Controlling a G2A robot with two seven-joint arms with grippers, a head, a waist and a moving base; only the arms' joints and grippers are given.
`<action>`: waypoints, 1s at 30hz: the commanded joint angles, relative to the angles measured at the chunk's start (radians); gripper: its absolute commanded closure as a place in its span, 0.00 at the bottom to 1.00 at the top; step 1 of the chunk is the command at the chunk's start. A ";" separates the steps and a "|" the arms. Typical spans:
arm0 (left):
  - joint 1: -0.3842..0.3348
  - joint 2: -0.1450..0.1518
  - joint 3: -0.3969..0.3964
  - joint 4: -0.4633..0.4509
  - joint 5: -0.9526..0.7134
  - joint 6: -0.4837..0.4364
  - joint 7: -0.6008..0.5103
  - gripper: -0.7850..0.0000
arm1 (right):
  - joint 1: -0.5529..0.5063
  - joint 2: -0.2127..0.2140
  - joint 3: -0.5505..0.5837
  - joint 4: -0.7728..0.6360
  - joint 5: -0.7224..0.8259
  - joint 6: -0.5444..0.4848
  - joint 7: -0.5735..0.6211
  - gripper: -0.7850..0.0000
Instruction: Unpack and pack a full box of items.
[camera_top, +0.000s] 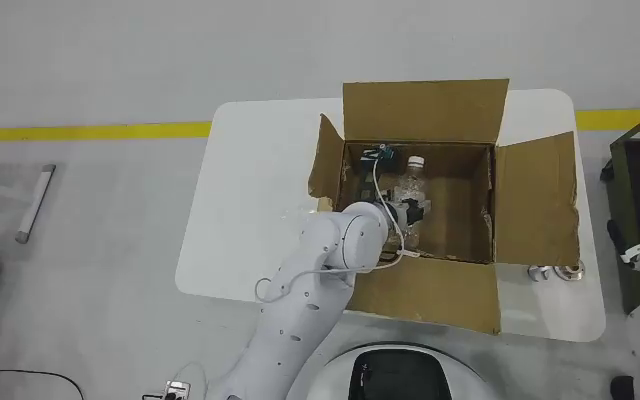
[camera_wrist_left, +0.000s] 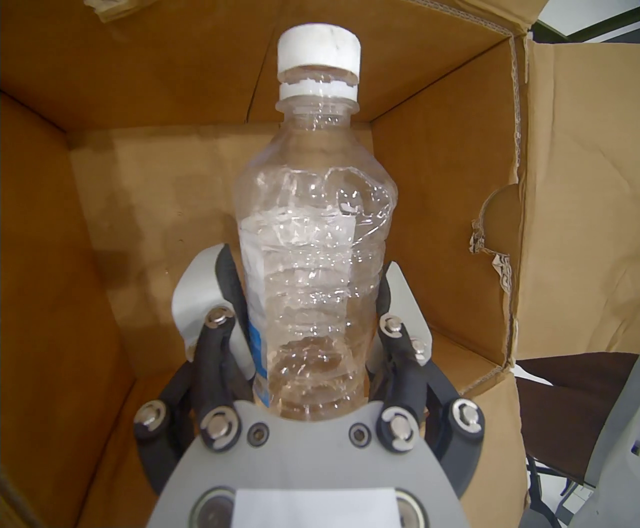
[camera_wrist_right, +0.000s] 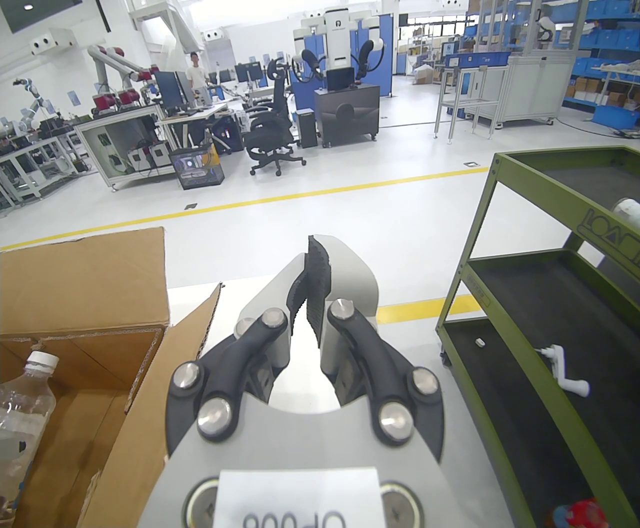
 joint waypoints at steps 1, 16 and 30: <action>0.001 0.001 -0.004 -0.001 0.004 -0.001 0.000 0.00 | 0.000 0.000 0.000 0.000 0.000 0.000 0.000 0.00; 0.017 0.014 0.010 -0.159 0.084 -0.147 -0.017 0.00 | -0.079 0.027 0.132 -0.018 -0.099 -0.157 0.478 0.00; 0.028 0.043 -0.032 -0.402 0.369 -0.303 -0.126 0.00 | -0.097 0.041 0.137 -0.008 -0.162 -0.282 0.542 0.00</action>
